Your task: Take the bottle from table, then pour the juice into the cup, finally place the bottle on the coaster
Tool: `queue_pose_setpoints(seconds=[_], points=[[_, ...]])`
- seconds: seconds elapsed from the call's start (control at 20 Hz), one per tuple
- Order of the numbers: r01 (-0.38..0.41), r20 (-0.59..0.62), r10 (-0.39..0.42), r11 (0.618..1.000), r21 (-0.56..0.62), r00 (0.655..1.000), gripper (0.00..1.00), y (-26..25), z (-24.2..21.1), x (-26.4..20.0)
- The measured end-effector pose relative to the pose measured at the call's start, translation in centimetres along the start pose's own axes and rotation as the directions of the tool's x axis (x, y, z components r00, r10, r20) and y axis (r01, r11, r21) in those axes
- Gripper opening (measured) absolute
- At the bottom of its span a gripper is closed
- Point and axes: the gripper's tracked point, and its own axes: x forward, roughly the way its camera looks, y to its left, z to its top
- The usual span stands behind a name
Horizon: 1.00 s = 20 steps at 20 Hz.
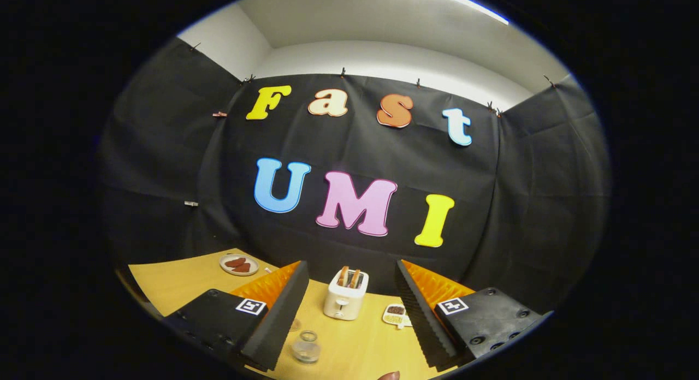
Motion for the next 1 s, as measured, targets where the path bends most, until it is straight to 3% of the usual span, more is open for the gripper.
queue_pose_setpoints(seconds=[0.15, 0.45, 0.75, 1.0], points=[[-0.006, 0.006, 0.006, 1.000, -0.031, 1.000, 0.97, -0.3, 0.2, 0.0], [0.004, 0.012, -0.005, 0.994, 0.111, 1.000, 0.97, -0.3, -2.0, 1.9], [-0.047, 0.028, 0.045, 0.998, 0.053, 0.999, 0.97, 0.0, -4.5, 2.4], [-0.095, -0.020, 0.096, 0.995, 0.039, 0.995, 0.97, 2.1, -9.9, 2.0]])
